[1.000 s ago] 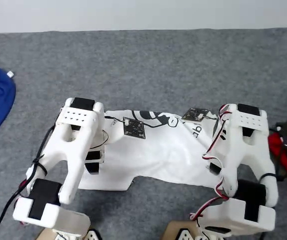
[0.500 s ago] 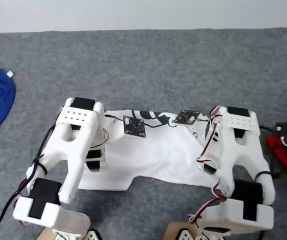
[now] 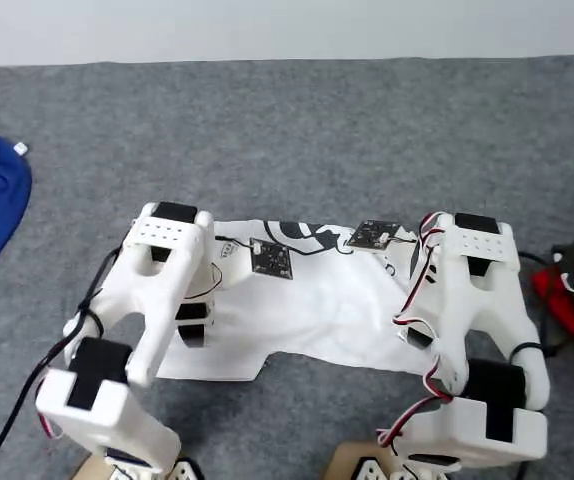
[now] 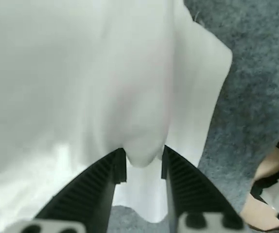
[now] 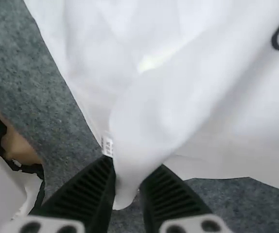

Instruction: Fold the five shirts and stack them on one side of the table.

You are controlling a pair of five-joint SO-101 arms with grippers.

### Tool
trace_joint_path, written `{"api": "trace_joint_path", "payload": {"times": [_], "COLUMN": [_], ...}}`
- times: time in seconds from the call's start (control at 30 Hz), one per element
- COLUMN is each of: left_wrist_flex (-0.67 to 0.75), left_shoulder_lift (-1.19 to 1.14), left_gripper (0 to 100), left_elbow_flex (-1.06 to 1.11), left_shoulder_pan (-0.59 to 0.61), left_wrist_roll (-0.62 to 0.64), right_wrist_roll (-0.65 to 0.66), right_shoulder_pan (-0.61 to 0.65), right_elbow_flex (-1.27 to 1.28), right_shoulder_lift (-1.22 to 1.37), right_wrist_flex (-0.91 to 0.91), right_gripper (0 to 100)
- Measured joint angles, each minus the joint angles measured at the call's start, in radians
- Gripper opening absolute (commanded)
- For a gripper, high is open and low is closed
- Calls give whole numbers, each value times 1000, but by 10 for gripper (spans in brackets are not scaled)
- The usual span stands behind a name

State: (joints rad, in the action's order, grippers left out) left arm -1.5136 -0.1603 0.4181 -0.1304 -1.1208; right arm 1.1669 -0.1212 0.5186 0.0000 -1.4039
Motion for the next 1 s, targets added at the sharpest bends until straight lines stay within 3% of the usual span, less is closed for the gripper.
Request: {"api": "trace_joint_path", "payload": {"times": [0.2,0.5,0.63,0.8,1.0], "left_wrist_flex": [-2,-60,23,186,230], "left_shoulder_lift": [-40,-23,-57,-155,-287], "left_gripper": [0,3,3,3,5], "left_elbow_flex": [-83,-295,-308,-345,-500], "left_shoulder_pan": [0,0,0,0,0], "left_wrist_roll": [0,0,11,121,212], "right_wrist_roll": [0,0,0,0,0], "right_shoulder_pan": [0,3,3,3,3], "right_elbow_flex": [0,0,0,0,0], "right_shoulder_lift": [0,0,0,0,0], "right_wrist_flex": [0,0,0,0,0], "right_gripper": [11,11,11,11,11]}}
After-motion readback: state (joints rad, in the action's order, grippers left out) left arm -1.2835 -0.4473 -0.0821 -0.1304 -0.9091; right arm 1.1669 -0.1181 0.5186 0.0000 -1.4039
